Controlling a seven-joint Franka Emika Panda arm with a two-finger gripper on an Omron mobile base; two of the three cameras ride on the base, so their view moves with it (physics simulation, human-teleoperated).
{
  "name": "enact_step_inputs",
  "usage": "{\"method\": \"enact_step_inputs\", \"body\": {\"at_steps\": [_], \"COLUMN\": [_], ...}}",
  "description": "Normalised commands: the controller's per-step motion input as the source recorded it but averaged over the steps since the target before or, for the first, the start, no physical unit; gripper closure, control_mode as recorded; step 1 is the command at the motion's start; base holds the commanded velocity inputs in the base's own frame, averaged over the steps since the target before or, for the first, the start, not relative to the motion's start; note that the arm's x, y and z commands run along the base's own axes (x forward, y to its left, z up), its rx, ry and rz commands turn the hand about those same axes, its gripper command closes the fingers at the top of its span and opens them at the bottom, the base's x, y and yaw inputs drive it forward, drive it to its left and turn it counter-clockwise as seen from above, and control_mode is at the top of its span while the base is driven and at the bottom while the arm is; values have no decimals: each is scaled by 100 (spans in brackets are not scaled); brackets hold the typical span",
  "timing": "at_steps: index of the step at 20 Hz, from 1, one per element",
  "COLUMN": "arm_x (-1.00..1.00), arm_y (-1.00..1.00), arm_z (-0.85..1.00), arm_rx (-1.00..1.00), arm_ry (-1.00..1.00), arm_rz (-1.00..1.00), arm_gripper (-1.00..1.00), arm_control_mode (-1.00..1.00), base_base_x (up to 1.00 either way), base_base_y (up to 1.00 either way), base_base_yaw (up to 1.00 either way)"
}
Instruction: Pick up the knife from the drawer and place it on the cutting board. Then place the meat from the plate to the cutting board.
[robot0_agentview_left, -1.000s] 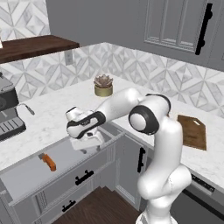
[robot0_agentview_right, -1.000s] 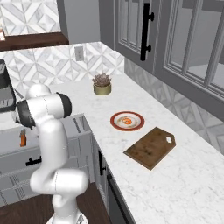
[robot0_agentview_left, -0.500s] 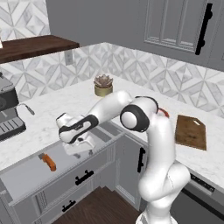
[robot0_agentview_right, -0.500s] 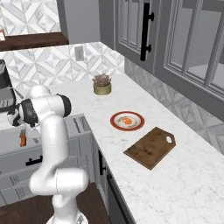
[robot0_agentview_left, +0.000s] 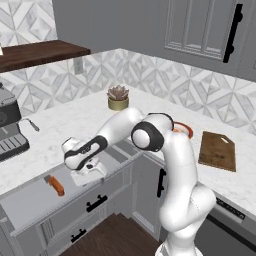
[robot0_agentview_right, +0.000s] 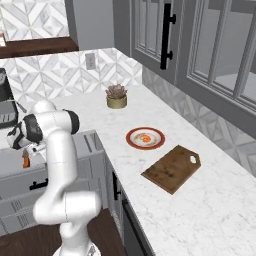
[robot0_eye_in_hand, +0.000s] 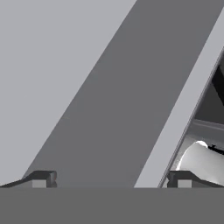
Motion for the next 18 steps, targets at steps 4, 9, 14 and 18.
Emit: {"method": "enact_step_inputs", "body": {"at_steps": [4, 9, 14, 18], "arm_x": [-100, -100, -100, -100], "arm_y": [0, 0, -3, -8], "arm_z": [-1, 16, 24, 25], "arm_rx": [5, 11, 15, 16], "arm_ry": [6, 2, 0, 0], "arm_rz": [-1, -1, 0, 0], "arm_gripper": [-100, -100, -100, -100], "arm_control_mode": [-100, -100, -100, -100], "base_base_x": [0, 0, 0, 0], "base_base_y": [0, 0, 0, 0], "base_base_yaw": [0, 0, 0, 0]}}
